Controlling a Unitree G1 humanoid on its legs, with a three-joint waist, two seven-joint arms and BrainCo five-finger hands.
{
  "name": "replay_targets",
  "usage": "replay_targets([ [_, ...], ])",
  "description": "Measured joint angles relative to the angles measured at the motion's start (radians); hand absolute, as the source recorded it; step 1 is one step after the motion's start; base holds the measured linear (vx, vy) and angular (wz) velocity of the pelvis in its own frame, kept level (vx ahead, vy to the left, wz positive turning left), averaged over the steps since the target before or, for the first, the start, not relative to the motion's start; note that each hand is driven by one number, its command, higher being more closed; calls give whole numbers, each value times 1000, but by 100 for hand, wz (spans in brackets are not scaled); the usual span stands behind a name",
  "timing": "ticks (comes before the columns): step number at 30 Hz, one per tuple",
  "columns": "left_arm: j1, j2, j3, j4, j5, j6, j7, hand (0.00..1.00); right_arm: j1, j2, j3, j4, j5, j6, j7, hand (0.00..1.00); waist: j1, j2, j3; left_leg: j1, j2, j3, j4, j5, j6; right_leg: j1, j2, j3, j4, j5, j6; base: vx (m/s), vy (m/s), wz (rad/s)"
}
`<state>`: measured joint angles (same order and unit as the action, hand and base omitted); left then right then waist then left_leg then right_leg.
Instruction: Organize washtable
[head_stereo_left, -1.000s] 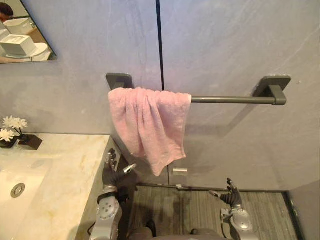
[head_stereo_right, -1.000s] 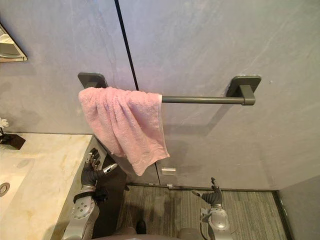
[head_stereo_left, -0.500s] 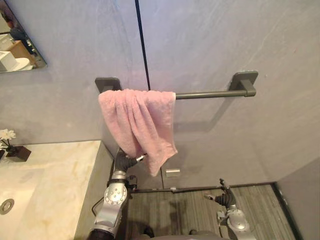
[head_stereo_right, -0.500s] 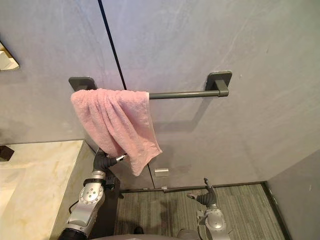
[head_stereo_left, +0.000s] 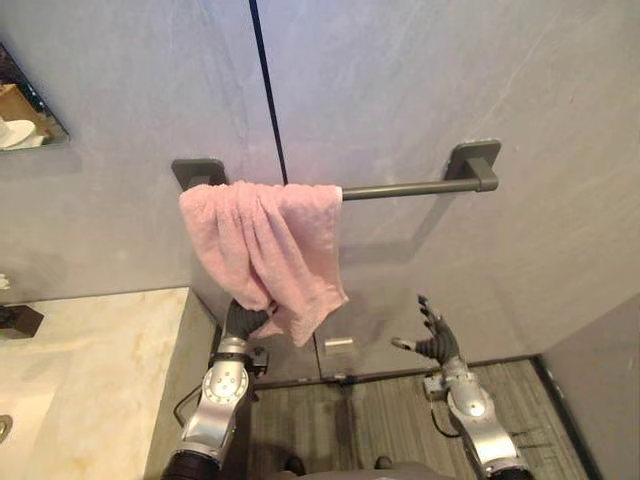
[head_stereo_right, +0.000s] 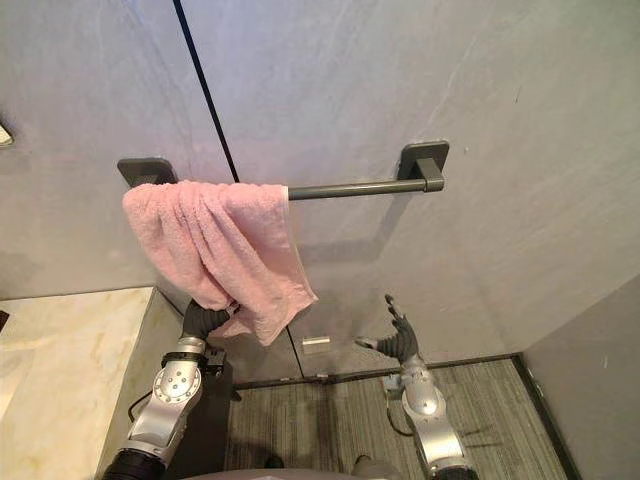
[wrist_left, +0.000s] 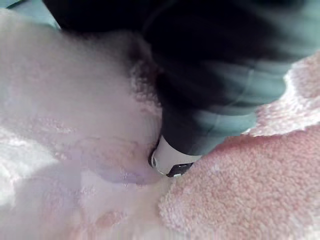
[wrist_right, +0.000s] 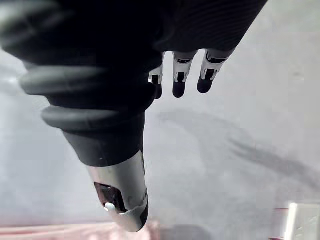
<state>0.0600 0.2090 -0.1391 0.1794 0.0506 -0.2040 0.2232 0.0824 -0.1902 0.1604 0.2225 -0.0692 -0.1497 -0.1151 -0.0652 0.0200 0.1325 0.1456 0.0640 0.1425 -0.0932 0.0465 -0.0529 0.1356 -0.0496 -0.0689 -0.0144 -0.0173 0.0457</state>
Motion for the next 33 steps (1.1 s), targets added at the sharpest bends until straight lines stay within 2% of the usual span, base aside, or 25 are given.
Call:
replay_targets([
  [5, 0, 0, -45, 0, 0, -1, -4, 100, -85, -57, 135, -63, 48, -23, 59, 0, 25, -4, -3, -9, 3, -2, 0, 0, 0, -3, -2, 0, -8, 2, 1, 1, -1, 1],
  [12, -1, -3, -72, 0, -1, -6, -5, 100, -187, -70, 259, -94, 96, -30, 98, 0, 30, -10, -13, -27, -2, -17, 0, 1, 1, -4, -1, -14, -12, 2, 1, 17, -9, 7],
  [14, -2, -8, -90, 0, -1, -10, -5, 100, -214, -58, 290, -94, 108, -30, 98, 0, 40, -10, -17, -29, -3, -21, 0, 1, 1, -4, -1, -15, -12, 2, 1, 0, -10, 5],
  [15, -2, -11, -95, 0, -1, -11, -4, 100, -218, -52, 292, -94, 108, -30, 98, 100, 43, -10, -17, -29, -3, -22, 0, 1, 2, -3, -1, -16, -12, 2, 1, -14, -9, 5],
  [21, -2, -29, -110, 1, -13, -13, -1, 100, -272, -17, 329, -82, 152, -30, 93, 100, 52, -10, -17, -38, -4, -42, 0, 9, 5, -3, -1, -34, -11, 2, 0, -29, -12, 9],
  [26, -7, -31, -116, 19, -22, -19, 2, 100, -299, 18, 325, -8, 160, -30, 69, 100, 56, -11, -23, -42, -4, -55, 0, 15, 5, -2, -1, -43, -8, 1, 0, -35, -10, 7],
  [29, -7, -31, -114, 19, -22, -19, 2, 100, -294, 19, 302, 9, 158, -28, 61, 100, 55, -12, -23, -43, -5, -57, 0, 16, 6, -3, -2, -44, -7, 1, 0, -23, -3, 2],
  [33, -7, -39, -104, 19, -22, -20, -1, 100, -264, 20, 206, 9, 155, -27, 49, 100, 56, -13, -24, -43, -4, -58, -1, 17, 6, -3, -3, -44, -7, 1, 1, -8, -1, 0],
])
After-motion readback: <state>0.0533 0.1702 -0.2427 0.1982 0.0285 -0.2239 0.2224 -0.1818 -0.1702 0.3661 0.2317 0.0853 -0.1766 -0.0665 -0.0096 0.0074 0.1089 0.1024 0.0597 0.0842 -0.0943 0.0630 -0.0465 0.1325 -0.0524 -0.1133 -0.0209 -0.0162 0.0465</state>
